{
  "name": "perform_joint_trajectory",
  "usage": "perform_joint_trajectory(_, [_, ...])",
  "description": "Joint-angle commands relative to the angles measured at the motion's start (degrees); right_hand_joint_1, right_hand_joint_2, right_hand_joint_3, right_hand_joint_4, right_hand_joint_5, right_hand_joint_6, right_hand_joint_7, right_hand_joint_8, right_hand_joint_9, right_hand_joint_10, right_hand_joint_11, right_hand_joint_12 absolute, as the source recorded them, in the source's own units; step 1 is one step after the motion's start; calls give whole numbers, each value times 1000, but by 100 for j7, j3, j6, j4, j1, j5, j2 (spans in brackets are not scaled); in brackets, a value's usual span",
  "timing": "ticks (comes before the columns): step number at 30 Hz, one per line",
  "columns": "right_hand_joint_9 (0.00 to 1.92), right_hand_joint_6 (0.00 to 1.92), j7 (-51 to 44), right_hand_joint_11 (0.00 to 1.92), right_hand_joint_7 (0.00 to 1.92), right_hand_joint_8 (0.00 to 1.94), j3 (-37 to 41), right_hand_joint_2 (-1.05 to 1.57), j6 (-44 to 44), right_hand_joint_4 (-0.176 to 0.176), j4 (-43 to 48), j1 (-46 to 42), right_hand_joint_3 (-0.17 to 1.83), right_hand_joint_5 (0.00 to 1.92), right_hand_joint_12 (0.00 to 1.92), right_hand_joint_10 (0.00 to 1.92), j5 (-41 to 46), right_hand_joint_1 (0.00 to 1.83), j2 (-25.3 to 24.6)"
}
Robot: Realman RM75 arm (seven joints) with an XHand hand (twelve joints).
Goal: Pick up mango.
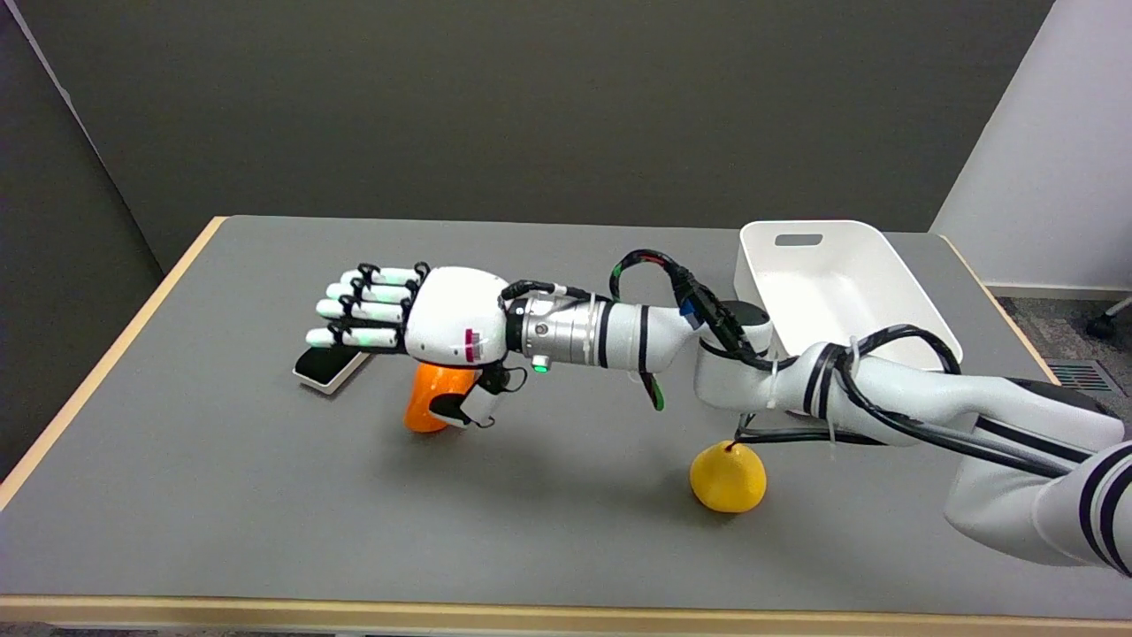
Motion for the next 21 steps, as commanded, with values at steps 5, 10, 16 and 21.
perform_joint_trajectory(5, [-1, -1, 538, -1, -1, -1, -209, 610, 475, 67, -1186, 187, 925, -1, 272, -1, -697, 852, -167])
perform_joint_trajectory(10, [-1, -1, 530, -1, -1, -1, -186, 613, 262, 70, -1588, 259, 931, -1, 288, -1, -760, 852, -329])
perform_joint_trajectory(16, [-1, -1, 477, -1, -1, -1, -170, 625, 199, 66, -1912, 265, 961, -1, 369, 42, -775, 880, -495])
perform_joint_trajectory(21, [-1, -1, 443, -1, -1, -1, -178, 641, 134, 64, -2046, 298, 915, -1, 440, 87, -775, 856, -572])
